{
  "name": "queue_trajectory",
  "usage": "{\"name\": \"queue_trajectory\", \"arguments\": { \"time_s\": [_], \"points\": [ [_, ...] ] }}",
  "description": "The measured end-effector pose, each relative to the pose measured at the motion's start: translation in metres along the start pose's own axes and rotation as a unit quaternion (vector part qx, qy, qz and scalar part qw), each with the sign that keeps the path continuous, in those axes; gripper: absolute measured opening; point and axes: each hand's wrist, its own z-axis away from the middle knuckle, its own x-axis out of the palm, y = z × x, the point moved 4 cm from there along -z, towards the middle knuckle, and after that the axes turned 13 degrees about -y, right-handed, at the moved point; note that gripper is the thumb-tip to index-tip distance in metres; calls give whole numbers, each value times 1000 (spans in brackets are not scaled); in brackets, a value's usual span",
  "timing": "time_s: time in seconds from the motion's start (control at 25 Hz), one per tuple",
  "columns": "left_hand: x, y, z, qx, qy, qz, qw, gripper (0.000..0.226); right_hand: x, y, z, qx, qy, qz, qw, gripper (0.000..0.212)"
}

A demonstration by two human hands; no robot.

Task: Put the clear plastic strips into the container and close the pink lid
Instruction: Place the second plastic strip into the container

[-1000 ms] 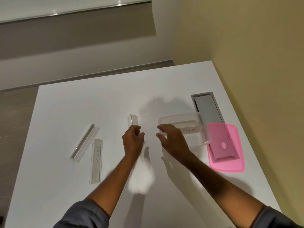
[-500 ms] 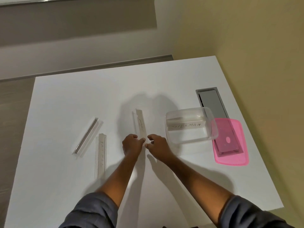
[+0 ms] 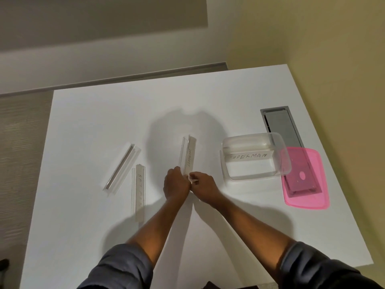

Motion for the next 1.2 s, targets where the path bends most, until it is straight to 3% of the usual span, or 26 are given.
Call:
{"name": "queue_trajectory", "arguments": {
  "time_s": [0.24, 0.44, 0.56, 0.72, 0.84, 1.2],
  "points": [
    [-12, -21, 5, 56, 4, -93, 994, 39, 3, -13, -4, 9, -34, 20, 999, 44],
    [-30, -38, 2, 102, 23, -166, 981, 39, -29, -27, -5, -38, 95, 109, 989, 14],
    [-41, -43, -2, 119, 23, -199, 972, 36, -45, -41, -4, -82, 137, 244, 957, 17],
    [-50, -49, -6, 145, 11, -222, 964, 42, -55, -48, -18, -93, 54, 410, 906, 36],
    [-56, -55, -11, 162, -1, -223, 961, 46, -57, -44, -29, -68, 0, 467, 882, 33],
    [-60, -58, -15, 188, -37, -213, 958, 52, -57, -39, -40, -34, -26, 479, 877, 19]
  ]
}}
